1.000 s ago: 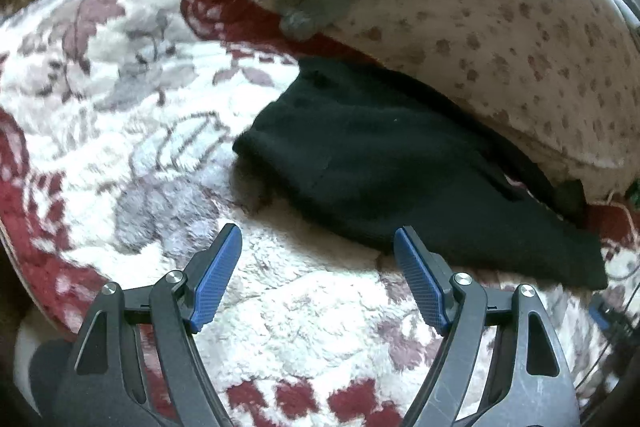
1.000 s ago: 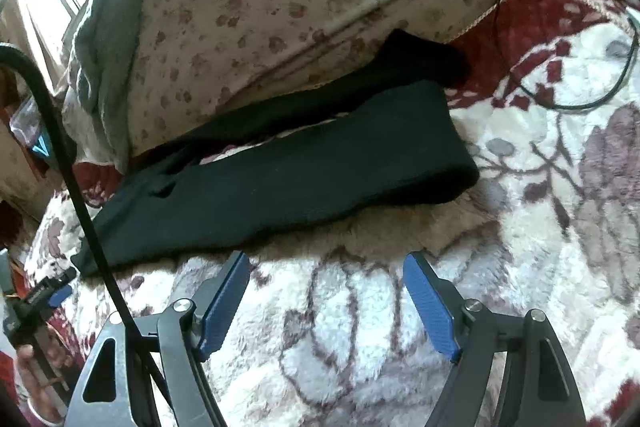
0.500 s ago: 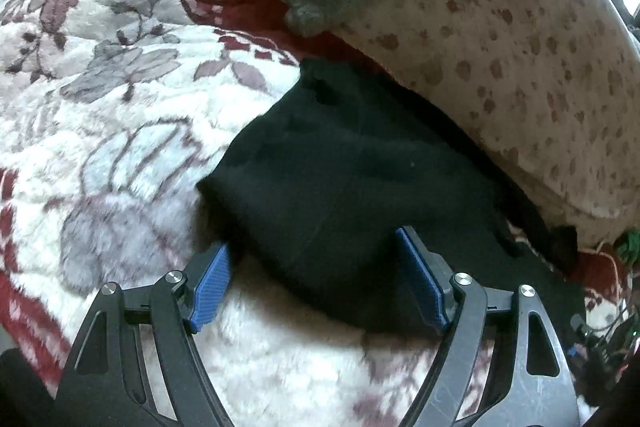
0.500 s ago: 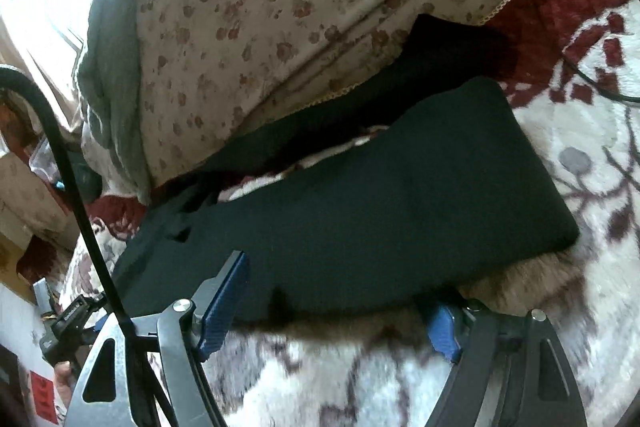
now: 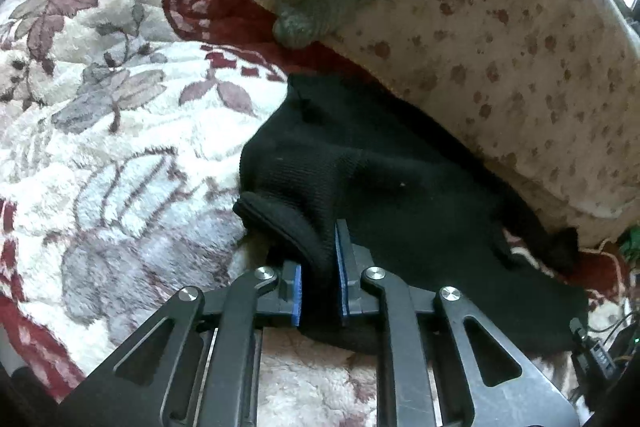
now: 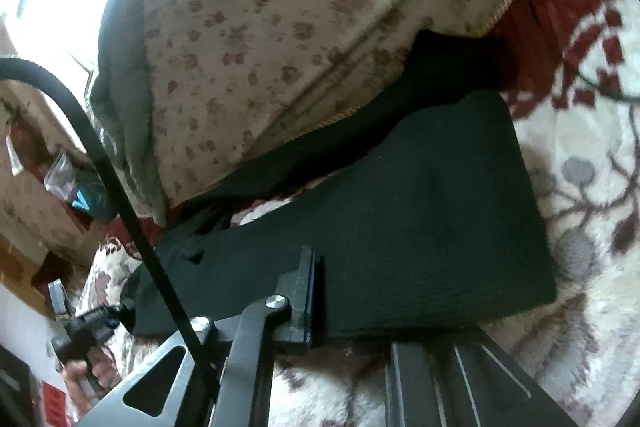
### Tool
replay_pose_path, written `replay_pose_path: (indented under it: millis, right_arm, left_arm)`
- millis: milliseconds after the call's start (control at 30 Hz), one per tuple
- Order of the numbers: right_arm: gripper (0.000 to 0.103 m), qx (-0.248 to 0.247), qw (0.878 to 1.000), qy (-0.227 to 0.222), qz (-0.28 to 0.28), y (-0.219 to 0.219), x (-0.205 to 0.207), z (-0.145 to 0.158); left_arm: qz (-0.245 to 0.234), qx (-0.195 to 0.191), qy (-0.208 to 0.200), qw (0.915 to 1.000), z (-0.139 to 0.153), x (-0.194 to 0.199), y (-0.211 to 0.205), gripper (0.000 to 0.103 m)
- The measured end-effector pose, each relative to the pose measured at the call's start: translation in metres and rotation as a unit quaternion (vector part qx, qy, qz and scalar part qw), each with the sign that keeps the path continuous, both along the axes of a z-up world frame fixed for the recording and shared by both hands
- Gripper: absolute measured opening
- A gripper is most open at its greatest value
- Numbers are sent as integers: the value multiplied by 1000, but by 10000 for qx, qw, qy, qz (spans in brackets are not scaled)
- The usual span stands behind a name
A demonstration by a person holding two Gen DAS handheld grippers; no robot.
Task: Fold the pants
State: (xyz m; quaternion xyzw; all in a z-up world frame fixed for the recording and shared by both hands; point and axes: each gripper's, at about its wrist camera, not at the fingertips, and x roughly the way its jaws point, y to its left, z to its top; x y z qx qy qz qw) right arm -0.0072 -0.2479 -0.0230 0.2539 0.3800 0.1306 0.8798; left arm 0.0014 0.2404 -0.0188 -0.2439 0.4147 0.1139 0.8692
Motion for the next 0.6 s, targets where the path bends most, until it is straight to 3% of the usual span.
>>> replay_pose_path:
  millis: [233,600]
  right_arm:
    - [10,-110,9996,-168,213,10,-30,24]
    - [9,90,9971,0,750,36,-73,18]
  left_arm:
    - [-119,-177,-96,9997,17,-14,6,11]
    - [38,16,-175,9998,45,-68,38,11]
